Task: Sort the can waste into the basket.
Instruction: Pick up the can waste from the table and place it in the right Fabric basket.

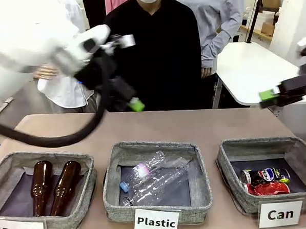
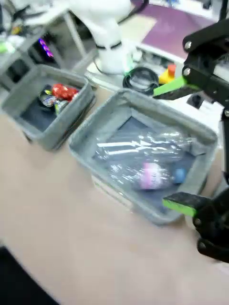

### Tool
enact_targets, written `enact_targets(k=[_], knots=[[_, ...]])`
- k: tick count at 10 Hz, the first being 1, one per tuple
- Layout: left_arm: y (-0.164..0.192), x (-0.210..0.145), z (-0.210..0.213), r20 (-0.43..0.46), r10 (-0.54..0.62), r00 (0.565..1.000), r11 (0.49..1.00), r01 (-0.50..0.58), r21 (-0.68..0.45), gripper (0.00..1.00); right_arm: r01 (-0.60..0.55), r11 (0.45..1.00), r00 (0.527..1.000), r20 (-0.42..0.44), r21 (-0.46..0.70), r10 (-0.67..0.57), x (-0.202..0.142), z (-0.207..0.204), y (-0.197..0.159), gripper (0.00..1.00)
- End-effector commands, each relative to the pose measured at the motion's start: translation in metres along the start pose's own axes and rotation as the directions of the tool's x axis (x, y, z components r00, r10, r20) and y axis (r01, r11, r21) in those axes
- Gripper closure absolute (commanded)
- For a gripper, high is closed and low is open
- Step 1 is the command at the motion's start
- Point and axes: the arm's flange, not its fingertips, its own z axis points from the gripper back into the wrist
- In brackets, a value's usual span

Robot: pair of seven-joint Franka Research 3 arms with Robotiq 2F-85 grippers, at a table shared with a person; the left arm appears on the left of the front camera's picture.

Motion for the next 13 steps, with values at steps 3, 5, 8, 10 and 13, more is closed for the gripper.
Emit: enact_targets(k=[3, 5, 8, 10, 13], knots=[[0.088, -0.128, 0.081, 0.262, 0.532, 0.805, 0.845, -0.486, -0.222, 0.00, 0.213, 0.973, 0.970, 0.100, 0.094, -0.222, 0.019, -0.045, -0.006, 0.00], [0.129, -0.201, 0.102, 0.376, 0.693, 0.615, 0.721, -0.591, -0.362, 0.00, 0.307, 0.949, 0.942, 0.122, 0.066, -0.313, 0.028, -0.035, -0.024, 0.00], [0.128, -0.179, 0.101, 0.278, 0.652, 0.705, 0.757, -0.589, -0.283, 0.00, 0.244, 0.967, 0.963, 0.095, 0.077, -0.251, 0.016, -0.042, -0.023, 0.00], [0.128, -0.179, 0.101, 0.278, 0.652, 0.705, 0.757, -0.589, -0.283, 0.00, 0.244, 0.967, 0.963, 0.095, 0.077, -0.251, 0.016, -0.042, -0.023, 0.00], [0.128, -0.179, 0.101, 0.278, 0.652, 0.705, 0.757, -0.589, -0.283, 0.00, 0.244, 0.967, 0.963, 0.095, 0.077, -0.251, 0.016, -0.042, -0.023, 0.00]])
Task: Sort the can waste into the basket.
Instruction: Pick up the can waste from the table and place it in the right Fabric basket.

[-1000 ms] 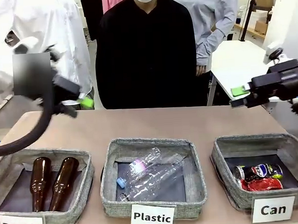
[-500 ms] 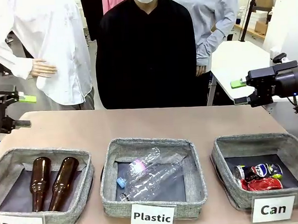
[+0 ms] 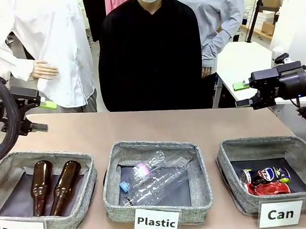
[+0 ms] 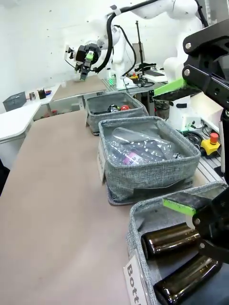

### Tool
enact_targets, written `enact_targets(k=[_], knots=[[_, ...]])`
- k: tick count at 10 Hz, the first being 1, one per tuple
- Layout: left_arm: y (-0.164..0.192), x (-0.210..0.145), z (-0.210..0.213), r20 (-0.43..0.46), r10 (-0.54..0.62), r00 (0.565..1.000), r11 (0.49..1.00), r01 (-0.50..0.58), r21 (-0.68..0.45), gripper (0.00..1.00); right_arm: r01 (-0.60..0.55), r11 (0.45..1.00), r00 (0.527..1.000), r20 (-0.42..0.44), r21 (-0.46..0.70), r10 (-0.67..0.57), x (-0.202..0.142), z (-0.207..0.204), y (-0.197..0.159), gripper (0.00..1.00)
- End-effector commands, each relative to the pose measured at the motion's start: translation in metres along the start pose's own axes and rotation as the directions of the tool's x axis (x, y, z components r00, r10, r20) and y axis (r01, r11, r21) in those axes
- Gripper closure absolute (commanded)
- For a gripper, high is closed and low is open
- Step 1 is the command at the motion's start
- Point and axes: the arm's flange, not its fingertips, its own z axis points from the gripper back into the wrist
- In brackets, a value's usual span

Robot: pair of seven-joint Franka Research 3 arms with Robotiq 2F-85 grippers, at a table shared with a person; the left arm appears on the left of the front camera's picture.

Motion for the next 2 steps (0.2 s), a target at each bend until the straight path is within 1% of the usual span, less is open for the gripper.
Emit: enact_targets(k=[1, 2], knots=[[0.0013, 0.0016, 0.0066, -0.003, -0.002, 1.000, 1.000, 0.002, -0.001, 0.00, -0.023, 1.000, 1.000, 0.005, 0.006, 0.023, -0.0037, -0.0007, -0.0004, 0.00], [0.0013, 0.0016, 0.0066, -0.003, -0.002, 1.000, 1.000, 0.002, -0.001, 0.00, -0.023, 1.000, 1.000, 0.005, 0.006, 0.023, -0.0037, -0.0007, -0.0004, 0.00]])
